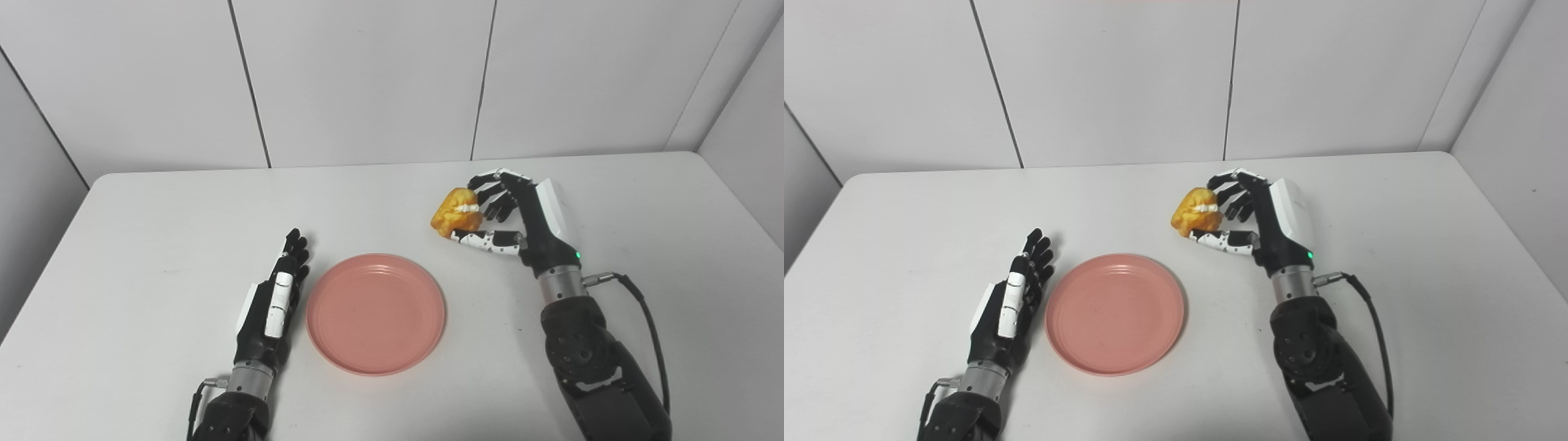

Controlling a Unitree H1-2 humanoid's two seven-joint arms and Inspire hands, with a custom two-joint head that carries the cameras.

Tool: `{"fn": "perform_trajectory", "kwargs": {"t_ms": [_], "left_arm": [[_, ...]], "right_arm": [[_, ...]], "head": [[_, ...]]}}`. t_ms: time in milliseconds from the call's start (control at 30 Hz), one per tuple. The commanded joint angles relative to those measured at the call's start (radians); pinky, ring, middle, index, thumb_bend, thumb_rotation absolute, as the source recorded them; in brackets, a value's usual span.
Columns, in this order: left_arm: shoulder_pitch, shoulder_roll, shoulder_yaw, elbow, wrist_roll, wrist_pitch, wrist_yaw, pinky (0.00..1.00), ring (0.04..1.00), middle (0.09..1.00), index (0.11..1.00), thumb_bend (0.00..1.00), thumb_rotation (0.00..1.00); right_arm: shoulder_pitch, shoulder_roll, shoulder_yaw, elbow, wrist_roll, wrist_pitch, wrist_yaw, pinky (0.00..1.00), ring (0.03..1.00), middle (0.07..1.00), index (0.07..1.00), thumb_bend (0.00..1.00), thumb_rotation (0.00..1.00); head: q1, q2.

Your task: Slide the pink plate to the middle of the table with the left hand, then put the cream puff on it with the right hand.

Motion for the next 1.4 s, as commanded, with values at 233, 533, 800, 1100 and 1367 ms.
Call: {"fn": "perform_trajectory", "kwargs": {"t_ms": [233, 533, 800, 1100, 1367], "left_arm": [[-0.003, -0.015, -0.016, -0.021, 0.022, 0.013, 0.006, 1.00, 1.000, 1.000, 1.000, 0.66, 1.00], [-0.005, -0.032, -0.028, -0.012, 0.047, 0.008, 0.025, 1.00, 1.000, 1.000, 1.000, 0.64, 1.00], [-0.003, -0.055, -0.035, -0.009, 0.063, -0.010, 0.050, 1.00, 1.000, 1.000, 1.000, 0.62, 1.00], [0.000, -0.061, -0.037, 0.006, 0.076, -0.045, 0.061, 1.00, 1.000, 1.000, 1.000, 0.59, 1.00], [-0.002, -0.050, -0.038, 0.004, 0.072, -0.034, 0.051, 1.00, 1.000, 1.000, 1.000, 0.63, 1.00]], "right_arm": [[0.028, 0.014, 0.051, -0.036, -0.013, -0.144, 0.055, 0.39, 0.404, 0.489, 0.551, 0.50, 0.00], [0.062, -0.014, 0.094, -0.044, 0.005, -0.203, 0.160, 0.40, 0.407, 0.498, 0.542, 0.51, 0.00], [0.081, -0.022, 0.089, 0.023, 0.007, -0.289, 0.170, 0.42, 0.408, 0.497, 0.548, 0.50, 0.00], [0.075, -0.027, 0.096, 0.086, -0.012, -0.341, 0.177, 0.37, 0.393, 0.493, 0.561, 0.50, 0.00], [0.070, -0.023, 0.104, 0.127, -0.068, -0.359, 0.159, 0.51, 0.550, 0.514, 0.500, 0.51, 0.00]], "head": [[0.056, 0.013], [0.147, -0.003], [0.148, 0.000], [0.136, 0.000], [0.123, -0.005]]}}
